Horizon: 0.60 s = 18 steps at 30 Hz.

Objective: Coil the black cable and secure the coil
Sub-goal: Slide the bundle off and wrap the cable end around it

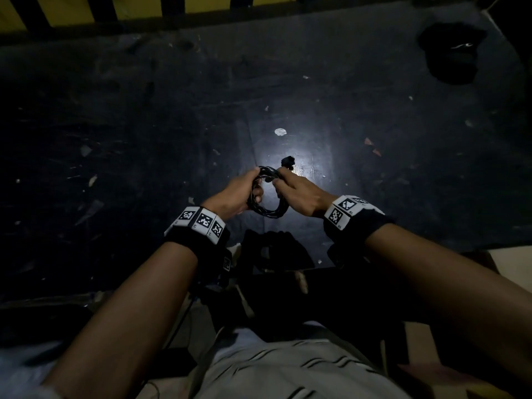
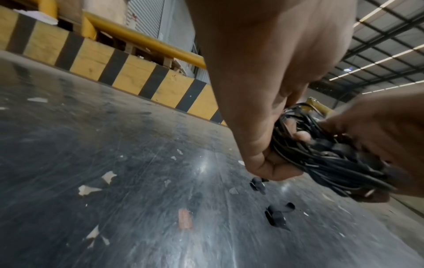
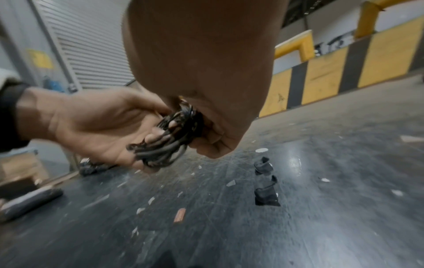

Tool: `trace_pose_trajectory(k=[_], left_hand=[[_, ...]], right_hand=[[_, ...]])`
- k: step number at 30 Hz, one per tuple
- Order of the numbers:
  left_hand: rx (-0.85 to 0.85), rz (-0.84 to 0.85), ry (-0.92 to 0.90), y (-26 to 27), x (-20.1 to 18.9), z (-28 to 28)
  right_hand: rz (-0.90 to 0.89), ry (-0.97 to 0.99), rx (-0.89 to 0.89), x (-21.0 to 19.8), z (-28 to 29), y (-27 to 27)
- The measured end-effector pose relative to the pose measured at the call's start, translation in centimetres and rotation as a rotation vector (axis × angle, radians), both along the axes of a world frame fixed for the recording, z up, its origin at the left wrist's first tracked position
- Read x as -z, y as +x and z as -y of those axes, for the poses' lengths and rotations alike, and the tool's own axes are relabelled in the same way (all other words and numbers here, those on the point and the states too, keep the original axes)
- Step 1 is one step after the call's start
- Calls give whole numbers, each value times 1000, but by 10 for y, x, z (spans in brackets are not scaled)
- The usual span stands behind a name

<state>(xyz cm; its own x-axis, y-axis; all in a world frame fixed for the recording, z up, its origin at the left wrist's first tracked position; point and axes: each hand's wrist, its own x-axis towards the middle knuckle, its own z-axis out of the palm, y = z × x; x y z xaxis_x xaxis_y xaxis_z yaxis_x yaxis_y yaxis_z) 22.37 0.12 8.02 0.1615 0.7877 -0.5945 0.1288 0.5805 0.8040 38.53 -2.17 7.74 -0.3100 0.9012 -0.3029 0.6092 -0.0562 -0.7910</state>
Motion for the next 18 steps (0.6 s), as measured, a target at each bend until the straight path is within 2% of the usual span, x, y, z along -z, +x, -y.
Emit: trace_pose_trajectory(k=[8,12,18], left_hand=[[81,-122,179,3,9,4],[85,-151,209,6,14,4],[107,-149,199,0,36,2]], right_hand=[[40,73,59,19,-7,4],[10,111,106,36,0,-1],[94,204,251,45,4,5]])
